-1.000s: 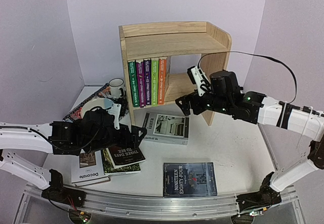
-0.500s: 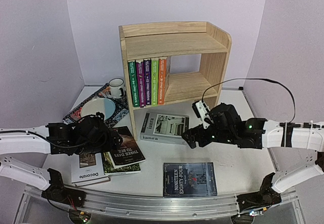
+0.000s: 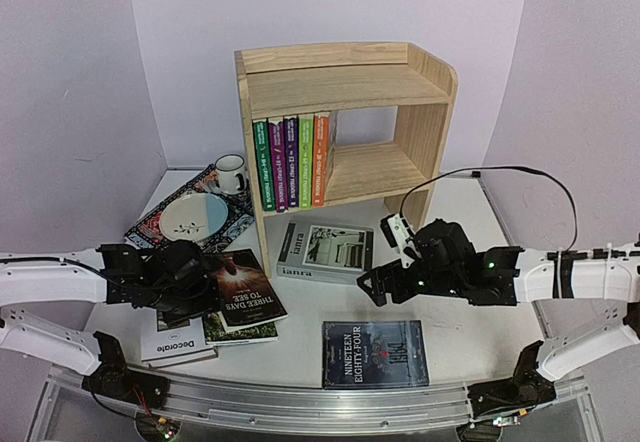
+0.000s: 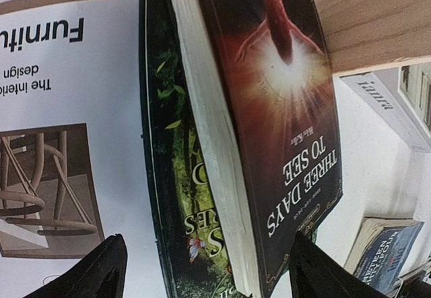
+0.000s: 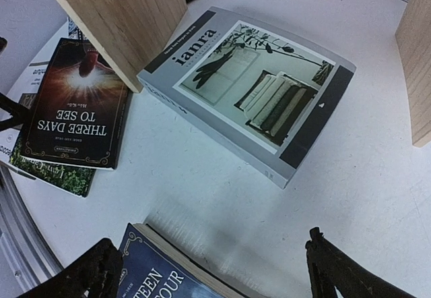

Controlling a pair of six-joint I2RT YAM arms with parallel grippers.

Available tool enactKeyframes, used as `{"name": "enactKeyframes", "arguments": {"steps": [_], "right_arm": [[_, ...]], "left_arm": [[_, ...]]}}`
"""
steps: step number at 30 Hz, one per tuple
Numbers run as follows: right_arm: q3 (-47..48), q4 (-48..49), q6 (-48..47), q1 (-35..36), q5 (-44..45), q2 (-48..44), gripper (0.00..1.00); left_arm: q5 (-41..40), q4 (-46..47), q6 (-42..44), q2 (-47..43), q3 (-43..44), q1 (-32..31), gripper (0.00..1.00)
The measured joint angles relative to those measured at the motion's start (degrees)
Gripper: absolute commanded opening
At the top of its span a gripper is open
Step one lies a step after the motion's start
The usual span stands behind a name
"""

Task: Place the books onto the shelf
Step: Move the book to the center of the board.

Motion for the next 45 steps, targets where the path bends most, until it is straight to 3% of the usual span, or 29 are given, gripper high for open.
{"name": "enactKeyframes", "arguments": {"steps": [5,13,16,27,30,37,45], "right_arm": [[-1.31,1.62,1.96,0.99,-1.12,0.32,0.84],[-2.73,2.19,7.93,2.57,-4.44,4.79,0.76],[-2.68,-2.46,10.09,3.23,-4.62,5.29,0.68],[0.04,-28.29,21.1,6.35,-2.15,0.1,0.77],[-2.08,-31.11,24.63,6.33,-2.15,-2.4,0.68],[-5.2,-30.66,29.53,6.66,-4.82,0.46,0.54],[-2.82,-26.23,31.11,6.66,-6.56,8.46,0.52]], "left_arm": [[0.5,-1.11,-0.51,2.39,0.21,0.05,0.83],[1.77,-0.89,0.72,4.88,1.77,0.09,0.84],[2.47,-0.92,2.04,5.01,2.87,0.09,0.85],[3.96,-0.89,4.61,4.47,4.36,0.09,0.85],[4.24,-0.96,5.65,4.6,5.03,0.09,0.85],[6.82,-0.39,8.43,5.24,7.62,0.09,0.83],[18.82,10.9,9.97,7.46,7.05,0.17,0.77]]}}
